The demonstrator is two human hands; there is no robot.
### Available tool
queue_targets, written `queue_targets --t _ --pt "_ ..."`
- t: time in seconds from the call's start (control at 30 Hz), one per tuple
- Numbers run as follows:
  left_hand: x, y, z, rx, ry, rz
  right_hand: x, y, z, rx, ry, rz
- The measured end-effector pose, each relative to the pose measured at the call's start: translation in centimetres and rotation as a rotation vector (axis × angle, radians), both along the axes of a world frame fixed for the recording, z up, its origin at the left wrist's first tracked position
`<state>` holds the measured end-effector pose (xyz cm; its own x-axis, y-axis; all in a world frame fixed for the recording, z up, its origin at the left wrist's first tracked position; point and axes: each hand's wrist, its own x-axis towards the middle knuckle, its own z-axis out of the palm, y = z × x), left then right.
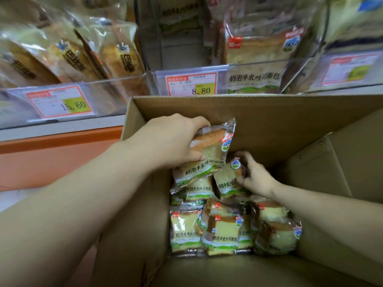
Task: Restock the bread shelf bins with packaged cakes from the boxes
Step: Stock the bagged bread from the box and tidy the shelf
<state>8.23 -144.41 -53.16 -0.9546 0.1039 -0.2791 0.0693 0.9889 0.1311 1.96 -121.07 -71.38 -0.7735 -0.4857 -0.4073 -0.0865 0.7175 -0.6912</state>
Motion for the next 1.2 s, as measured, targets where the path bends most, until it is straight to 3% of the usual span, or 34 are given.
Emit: queue_targets --t 0.4,0.6,0.77,0.97,1.2 --pt "2.0 0.2 2.7 0.244 0.076 0.067 3.2 4.1 19.0 0.021 0.203 0.242" --pt "3.8 0.7 6.0 0.371 0.175 0.137 6.6 5.9 26.3 0.208 0.398 0.436" --pt "4.8 1.7 8.4 0.475 0.174 0.136 8.4 5.7 31.1 -0.034 0.375 0.398" --pt "6.4 3.5 11.4 1.019 -0.008 0.135 9.7 4.0 32.3 -0.211 0.487 0.318" --pt "7.6 3.5 12.6 1.14 -0.043 0.133 10.3 3.6 32.2 -0.379 0.517 0.224"
